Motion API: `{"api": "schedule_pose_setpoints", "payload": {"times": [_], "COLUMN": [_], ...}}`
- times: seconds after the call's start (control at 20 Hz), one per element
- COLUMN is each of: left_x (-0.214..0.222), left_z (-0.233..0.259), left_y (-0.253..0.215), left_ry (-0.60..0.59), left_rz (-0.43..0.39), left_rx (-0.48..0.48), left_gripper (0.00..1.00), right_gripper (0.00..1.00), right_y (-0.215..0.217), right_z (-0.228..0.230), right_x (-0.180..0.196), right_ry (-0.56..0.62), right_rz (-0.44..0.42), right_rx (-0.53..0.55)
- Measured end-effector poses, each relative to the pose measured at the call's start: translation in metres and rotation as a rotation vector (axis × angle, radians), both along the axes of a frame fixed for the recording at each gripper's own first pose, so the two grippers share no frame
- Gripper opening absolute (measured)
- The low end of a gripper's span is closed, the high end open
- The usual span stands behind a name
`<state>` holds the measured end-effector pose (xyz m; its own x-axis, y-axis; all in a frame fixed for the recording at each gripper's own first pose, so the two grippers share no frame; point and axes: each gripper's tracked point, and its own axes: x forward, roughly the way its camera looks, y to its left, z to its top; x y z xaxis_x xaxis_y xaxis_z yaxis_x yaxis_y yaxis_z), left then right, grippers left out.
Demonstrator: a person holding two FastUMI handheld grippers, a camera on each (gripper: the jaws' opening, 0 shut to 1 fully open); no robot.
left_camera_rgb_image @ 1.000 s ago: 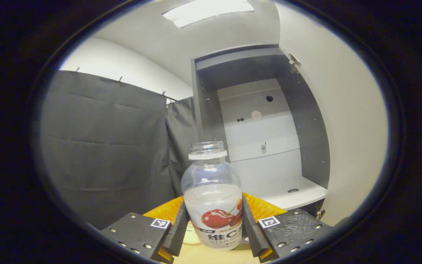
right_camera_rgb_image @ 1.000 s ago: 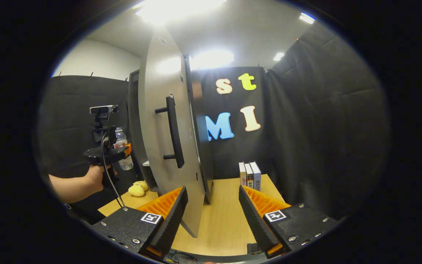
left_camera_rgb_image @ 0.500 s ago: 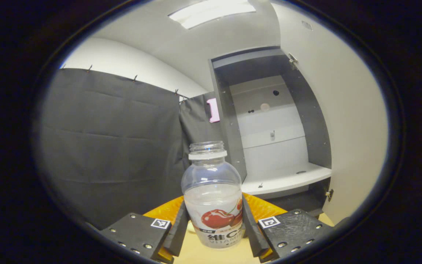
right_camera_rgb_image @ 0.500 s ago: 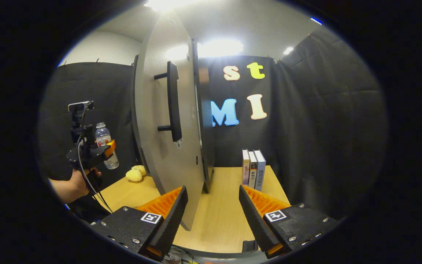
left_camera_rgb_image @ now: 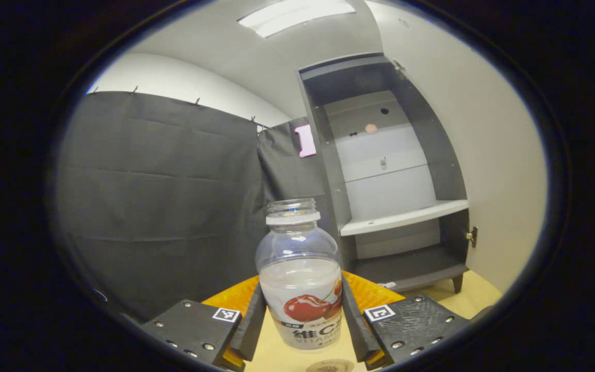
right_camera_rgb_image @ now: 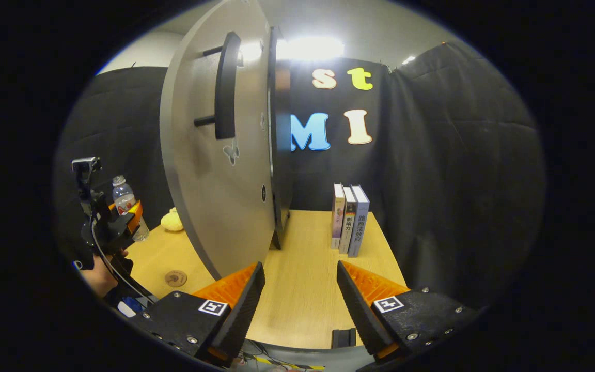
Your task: Open the cabinet door with the right hand, grasp the bottle in the cabinet with the left hand and place it on the coaster, then close the cabinet door with the right hand.
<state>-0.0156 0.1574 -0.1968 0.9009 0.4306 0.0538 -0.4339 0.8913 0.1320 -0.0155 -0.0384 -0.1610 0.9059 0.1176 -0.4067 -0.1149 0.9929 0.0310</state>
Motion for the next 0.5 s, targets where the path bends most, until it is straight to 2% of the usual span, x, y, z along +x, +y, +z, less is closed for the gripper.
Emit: {"api": "schedule_pose_setpoints", "payload": {"times": [0.2, 0.5], "left_x": [-0.008, -0.012], "left_z": [-0.047, -0.115], "left_y": [0.000, -0.005], "left_ry": [0.015, 0.035], "left_rz": [-0.024, -0.064], "left_rx": [-0.042, -0.077], "left_gripper": [0.72, 0.72], "right_gripper": [0.87, 0.87], "right_y": [0.016, 0.021], "right_z": [-0.022, -0.065], "right_x": [-0.008, -0.020], "right_ry": [0.047, 0.156], "right_rz": [0.077, 0.067], "right_rx": [-0.076, -0.084]}}
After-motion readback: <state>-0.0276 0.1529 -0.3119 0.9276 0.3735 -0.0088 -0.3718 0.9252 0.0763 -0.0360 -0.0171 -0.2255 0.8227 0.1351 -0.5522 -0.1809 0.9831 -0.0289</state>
